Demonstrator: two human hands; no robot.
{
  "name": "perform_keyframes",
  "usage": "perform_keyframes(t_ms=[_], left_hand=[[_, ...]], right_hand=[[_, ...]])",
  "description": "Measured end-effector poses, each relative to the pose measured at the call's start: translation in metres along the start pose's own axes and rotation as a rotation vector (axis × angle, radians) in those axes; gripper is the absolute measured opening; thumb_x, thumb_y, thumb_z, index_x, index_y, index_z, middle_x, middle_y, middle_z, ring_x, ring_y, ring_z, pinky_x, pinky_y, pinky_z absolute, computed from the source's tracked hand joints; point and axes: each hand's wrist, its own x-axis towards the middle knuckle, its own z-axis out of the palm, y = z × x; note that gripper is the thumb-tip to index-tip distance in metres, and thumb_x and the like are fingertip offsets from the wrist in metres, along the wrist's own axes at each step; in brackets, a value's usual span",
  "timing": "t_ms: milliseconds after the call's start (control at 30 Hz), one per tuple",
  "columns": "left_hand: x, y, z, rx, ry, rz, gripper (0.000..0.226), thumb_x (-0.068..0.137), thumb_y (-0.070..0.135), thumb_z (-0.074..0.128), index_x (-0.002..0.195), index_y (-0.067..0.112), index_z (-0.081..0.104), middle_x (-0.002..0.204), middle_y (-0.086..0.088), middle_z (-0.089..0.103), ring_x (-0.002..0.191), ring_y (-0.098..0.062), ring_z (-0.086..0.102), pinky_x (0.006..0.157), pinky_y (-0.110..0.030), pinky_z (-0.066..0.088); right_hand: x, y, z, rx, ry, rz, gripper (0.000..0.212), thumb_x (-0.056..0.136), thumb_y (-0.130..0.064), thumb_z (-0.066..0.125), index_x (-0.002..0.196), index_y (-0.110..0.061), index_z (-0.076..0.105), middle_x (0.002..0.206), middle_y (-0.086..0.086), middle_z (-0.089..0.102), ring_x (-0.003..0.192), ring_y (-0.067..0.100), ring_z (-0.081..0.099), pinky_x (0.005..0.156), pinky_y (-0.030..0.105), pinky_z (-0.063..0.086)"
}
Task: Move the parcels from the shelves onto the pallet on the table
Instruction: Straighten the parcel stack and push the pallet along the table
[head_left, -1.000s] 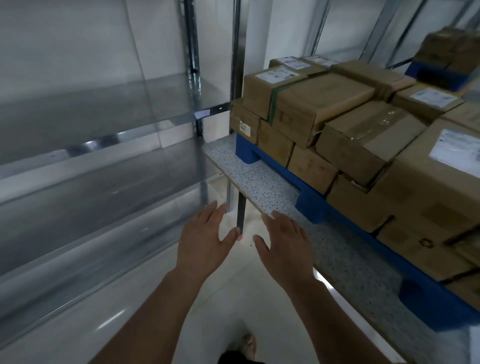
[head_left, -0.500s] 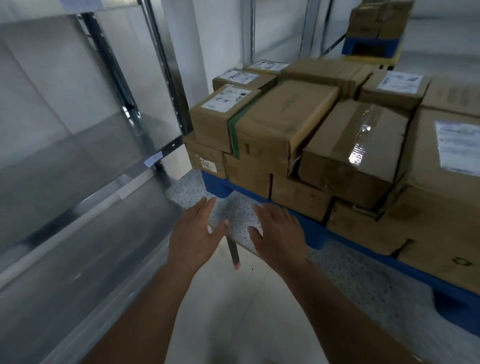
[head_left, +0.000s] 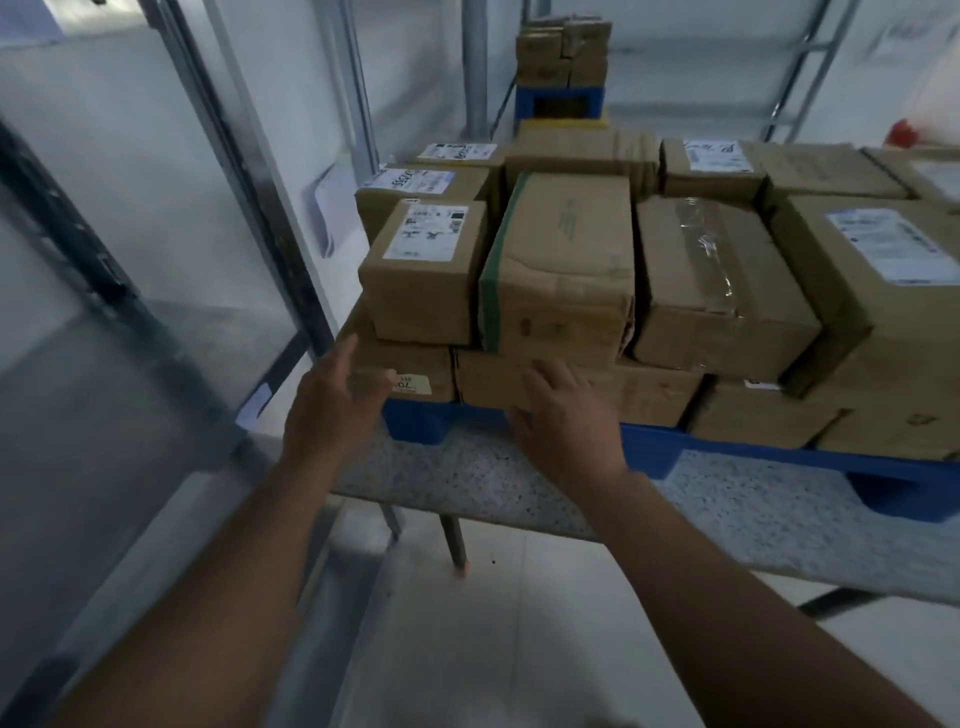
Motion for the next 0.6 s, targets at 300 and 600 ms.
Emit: perform_keyframes(t_ms=[300, 600], left_hand=[[0.080, -0.064, -0.004, -0.116, -0.198, -0.103, 0.060, 0.091, 0.055, 0.041, 0.143, 0.025, 0.034, 0.146, -0.006, 0.040, 0.130, -0.030, 0.040, 0.106, -0.049, 0.035], [0.113, -0.069, 0.017, -0.233, -0.302, -0.155, 0.035, 0.098, 0.035, 0.038, 0.121, 0.016, 0.056, 0.116, -0.006, 0.057, 0.103, -0.022, 0.053, 0.095, -0.032, 0.043]], right_hand=[[-0.003, -0.038, 0.035, -0.099, -0.256, 0.310, 0.033, 0.096, -0.031, 0.048, 0.121, -0.010, 0.053, 0.121, 0.012, 0.052, 0.109, 0.032, 0.052, 0.072, 0.037, 0.045], [0.021, -0.035, 0.065, -0.173, -0.325, 0.388, 0.033, 0.097, -0.022, 0.043, 0.126, -0.008, 0.050, 0.124, 0.016, 0.050, 0.111, 0.036, 0.052, 0.071, 0.034, 0.036]])
